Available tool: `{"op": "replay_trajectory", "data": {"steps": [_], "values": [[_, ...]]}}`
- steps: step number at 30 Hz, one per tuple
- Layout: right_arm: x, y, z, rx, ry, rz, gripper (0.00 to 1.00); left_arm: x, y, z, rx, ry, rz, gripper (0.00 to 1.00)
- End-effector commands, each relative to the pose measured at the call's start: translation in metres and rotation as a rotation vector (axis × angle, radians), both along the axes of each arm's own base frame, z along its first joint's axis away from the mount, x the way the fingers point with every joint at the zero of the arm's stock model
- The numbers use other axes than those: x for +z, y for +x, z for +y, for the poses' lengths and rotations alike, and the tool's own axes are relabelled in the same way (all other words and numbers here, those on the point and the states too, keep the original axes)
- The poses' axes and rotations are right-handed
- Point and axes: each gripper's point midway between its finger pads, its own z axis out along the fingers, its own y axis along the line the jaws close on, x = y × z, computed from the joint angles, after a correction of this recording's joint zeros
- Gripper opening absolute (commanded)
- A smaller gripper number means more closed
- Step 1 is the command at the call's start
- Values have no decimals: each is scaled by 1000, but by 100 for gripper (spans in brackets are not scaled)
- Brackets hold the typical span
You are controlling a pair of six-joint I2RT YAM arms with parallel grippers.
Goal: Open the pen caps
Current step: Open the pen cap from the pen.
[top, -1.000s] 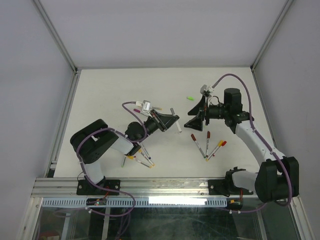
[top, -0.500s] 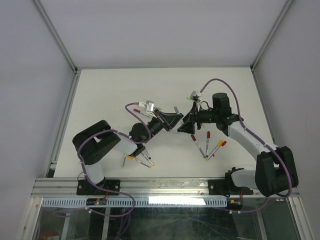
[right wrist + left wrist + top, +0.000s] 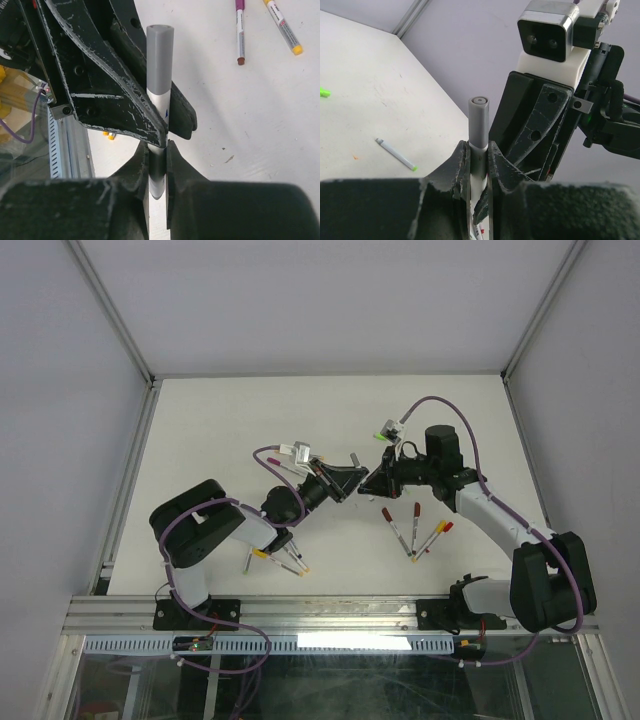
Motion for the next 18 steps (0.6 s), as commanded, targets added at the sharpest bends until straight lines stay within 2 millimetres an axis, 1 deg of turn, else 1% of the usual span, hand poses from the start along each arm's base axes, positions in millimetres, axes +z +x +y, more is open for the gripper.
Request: {"op": "replay_trajectory", "data": {"steps": [1,4,6,7,10,12,15,18], "values": [[23,-4,8,62,51,-40,0,76,-12,23,36,-235,-183,19],[27,-5,5,79,69,-26,0,75,-12,32,49,-229,-178,40],[30,-11,2,119,90,-6,0,74,-13,39,34,-230,-171,53],[31,-12,1,133,94,1,0,74,-12,42,18,-231,-168,58],[31,-16,0,173,94,-2,0,74,-12,49,-58,-235,-157,64],[31,-17,0,184,93,1,0,77,-14,51,-108,-226,-176,64],[27,-16,0,188,80,18,0,83,-18,53,-129,-223,-202,67],[24,-15,0,191,75,30,0,86,-19,52,-133,-222,-212,66]]}}
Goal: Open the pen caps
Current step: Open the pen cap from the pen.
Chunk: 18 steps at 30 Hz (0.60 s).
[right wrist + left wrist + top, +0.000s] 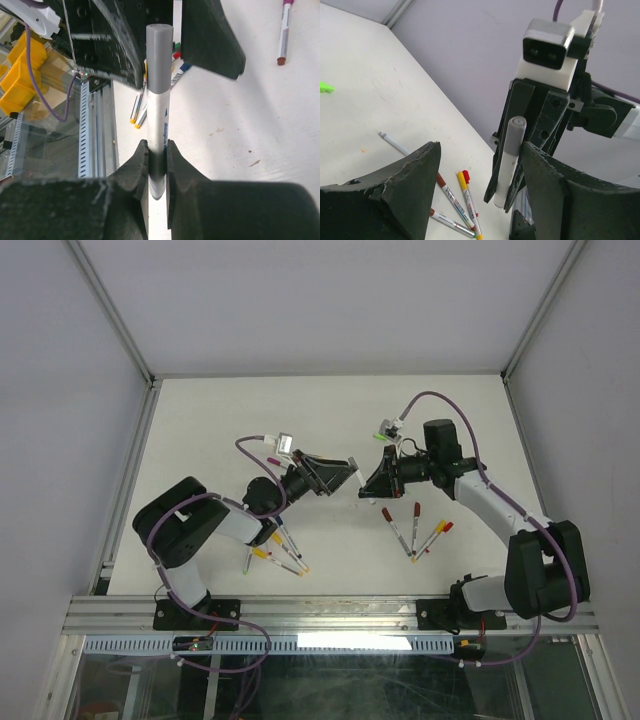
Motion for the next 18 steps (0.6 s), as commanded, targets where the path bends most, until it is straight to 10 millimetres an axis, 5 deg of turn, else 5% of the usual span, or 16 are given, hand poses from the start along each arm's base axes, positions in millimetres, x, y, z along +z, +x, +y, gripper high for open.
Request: {"op": "replay_trajectory", "data": {"steps": [1,18], "values": [[13,-1,1,51,29,-30,0,84,-25,20,-40,-215,-242,66],[9,-2,2,68,17,-13,0,83,-16,-1,-112,-160,-237,39]]}}
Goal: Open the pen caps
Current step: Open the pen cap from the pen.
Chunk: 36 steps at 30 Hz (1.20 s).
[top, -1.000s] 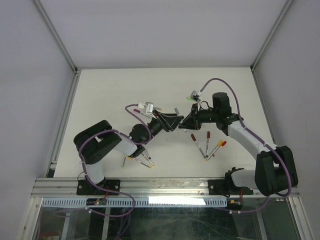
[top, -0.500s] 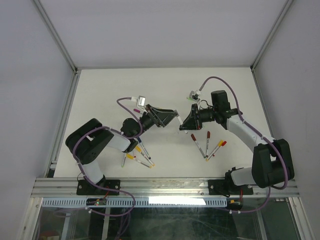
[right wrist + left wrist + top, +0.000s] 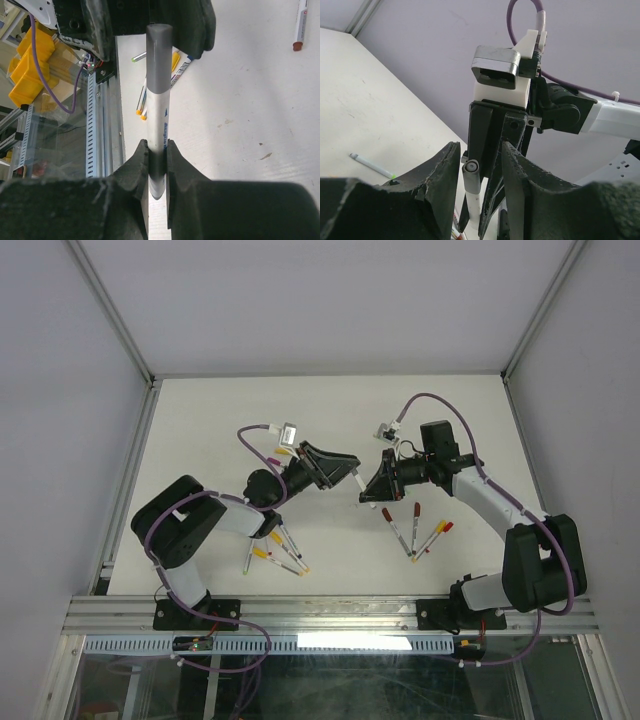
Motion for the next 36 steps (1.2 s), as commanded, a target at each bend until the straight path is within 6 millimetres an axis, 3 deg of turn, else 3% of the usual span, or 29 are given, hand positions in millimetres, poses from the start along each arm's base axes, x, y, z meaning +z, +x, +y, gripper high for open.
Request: {"op": "replay_trajectory", "data": {"steps": [1,14,25,30,36], "values": [[19,7,4,28,42,-69,0,48,-12,8,-25,-116,-158,39],[21,7,4,29,51,-57,0,34,-12,2,-49,-85,-142,36],[19,8,3,24,48,-51,0,28,-10,-2,-59,-64,-124,28],[17,9,3,19,40,-56,0,27,-9,-3,-58,-61,-120,16],[17,10,2,13,31,-68,0,26,-7,-5,-63,-50,-108,15]]}}
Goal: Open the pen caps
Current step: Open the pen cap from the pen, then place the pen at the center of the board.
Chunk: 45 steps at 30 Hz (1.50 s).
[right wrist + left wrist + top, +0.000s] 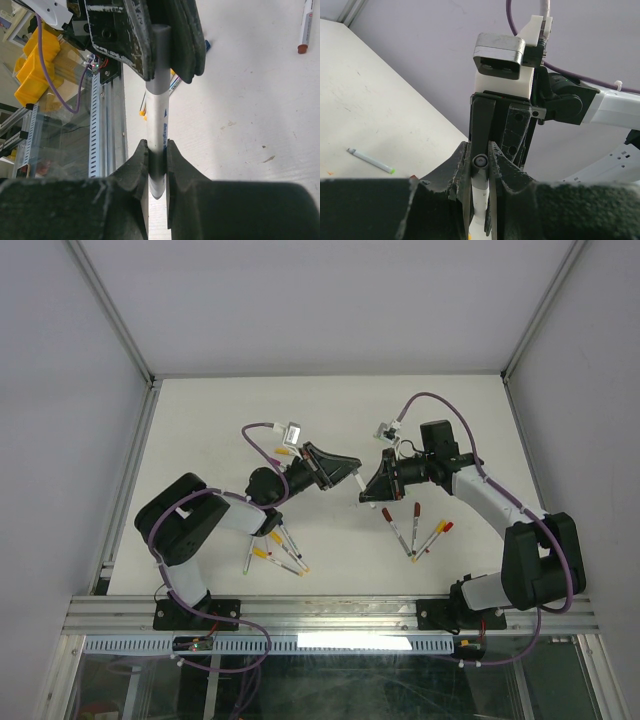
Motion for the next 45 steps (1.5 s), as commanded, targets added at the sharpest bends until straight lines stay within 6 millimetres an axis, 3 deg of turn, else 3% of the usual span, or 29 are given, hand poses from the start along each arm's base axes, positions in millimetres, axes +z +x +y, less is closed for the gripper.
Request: {"op": "replay_trajectory", "data": {"steps": [1,4,9,18,22,25,28,32,34,38,41,45], "values": [[15,11,1,-2,14,-82,0,33,-4,1,-15,-76,-100,15],[15,12,1,-5,10,-93,0,32,-3,2,-7,-76,-96,0],[11,12,0,-6,-8,-107,0,49,8,19,35,-150,-96,0],[3,9,4,20,-24,-75,0,121,86,88,368,-193,-224,0],[-1,9,6,30,-27,-52,0,149,106,119,525,-224,-214,0],[-2,9,6,30,-28,-41,0,166,110,136,610,-236,-214,0],[-9,19,3,-24,-87,-60,0,180,99,143,623,-238,-249,0],[-38,53,-24,-215,-339,-112,0,171,83,142,584,-186,-234,0],[-52,65,-46,-303,-491,-122,0,156,75,143,564,-159,-203,0],[-75,67,-79,-396,-681,-108,0,111,63,144,533,-85,-92,0],[-91,70,-91,-453,-741,-106,0,84,56,140,490,-48,-17,0],[-106,91,-103,-568,-826,-79,0,60,50,137,455,-19,44,0]]}}
